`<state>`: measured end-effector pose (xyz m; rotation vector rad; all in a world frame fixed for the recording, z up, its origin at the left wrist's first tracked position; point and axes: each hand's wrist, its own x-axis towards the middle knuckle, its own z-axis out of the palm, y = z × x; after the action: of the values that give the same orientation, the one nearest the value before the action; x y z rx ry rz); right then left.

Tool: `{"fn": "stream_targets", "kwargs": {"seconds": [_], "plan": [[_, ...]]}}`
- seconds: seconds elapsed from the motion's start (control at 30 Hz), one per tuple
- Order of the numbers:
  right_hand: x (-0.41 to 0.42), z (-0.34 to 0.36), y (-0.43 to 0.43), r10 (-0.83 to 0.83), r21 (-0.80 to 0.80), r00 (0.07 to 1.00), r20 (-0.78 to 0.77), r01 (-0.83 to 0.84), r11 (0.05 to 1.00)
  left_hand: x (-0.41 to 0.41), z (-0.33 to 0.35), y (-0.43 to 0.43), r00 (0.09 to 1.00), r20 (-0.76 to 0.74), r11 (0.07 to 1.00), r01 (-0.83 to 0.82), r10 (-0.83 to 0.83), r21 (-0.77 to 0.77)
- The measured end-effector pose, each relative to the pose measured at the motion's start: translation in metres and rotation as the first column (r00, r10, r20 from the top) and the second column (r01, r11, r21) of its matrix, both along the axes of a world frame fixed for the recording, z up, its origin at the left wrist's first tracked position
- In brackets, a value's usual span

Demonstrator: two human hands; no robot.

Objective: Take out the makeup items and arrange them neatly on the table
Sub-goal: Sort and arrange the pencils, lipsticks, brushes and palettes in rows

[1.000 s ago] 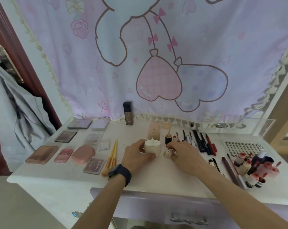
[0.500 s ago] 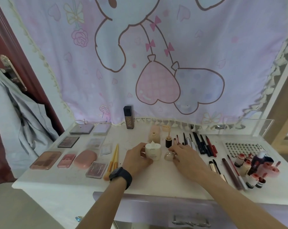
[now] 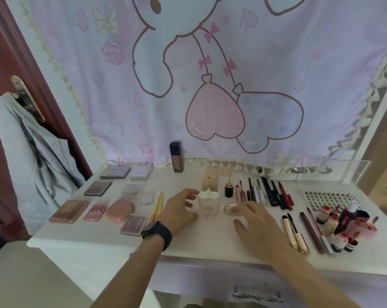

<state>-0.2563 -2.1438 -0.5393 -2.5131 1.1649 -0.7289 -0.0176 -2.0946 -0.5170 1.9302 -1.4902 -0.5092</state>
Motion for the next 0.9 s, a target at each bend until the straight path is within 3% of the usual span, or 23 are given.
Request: {"fn": "stream_targets", "kwargs": {"seconds": [0.27,0.47,0.73,0.9], "plan": [[0.003,-0.033,0.029,0.027,-0.195,0.995,-0.097,-0.046,0.980,0.038,0.022,-0.014,0.977,0.089,0.976,-0.183,0.194,-0.116],[0.005,-0.045,0.027,0.019,-0.211,0.998,-0.062,-0.032,0.977,0.053,0.021,-0.050,0.947,0.103,0.950,-0.291,0.303,-0.116],[0.005,-0.051,0.027,0.038,-0.181,0.998,-0.046,-0.046,0.982,0.058,0.023,-0.103,0.931,-0.010,0.918,-0.361,0.364,-0.166],[0.005,-0.051,0.027,0.019,-0.196,0.999,-0.030,-0.024,0.980,0.069,0.024,-0.126,0.928,0.042,0.916,-0.358,0.371,-0.182]]}}
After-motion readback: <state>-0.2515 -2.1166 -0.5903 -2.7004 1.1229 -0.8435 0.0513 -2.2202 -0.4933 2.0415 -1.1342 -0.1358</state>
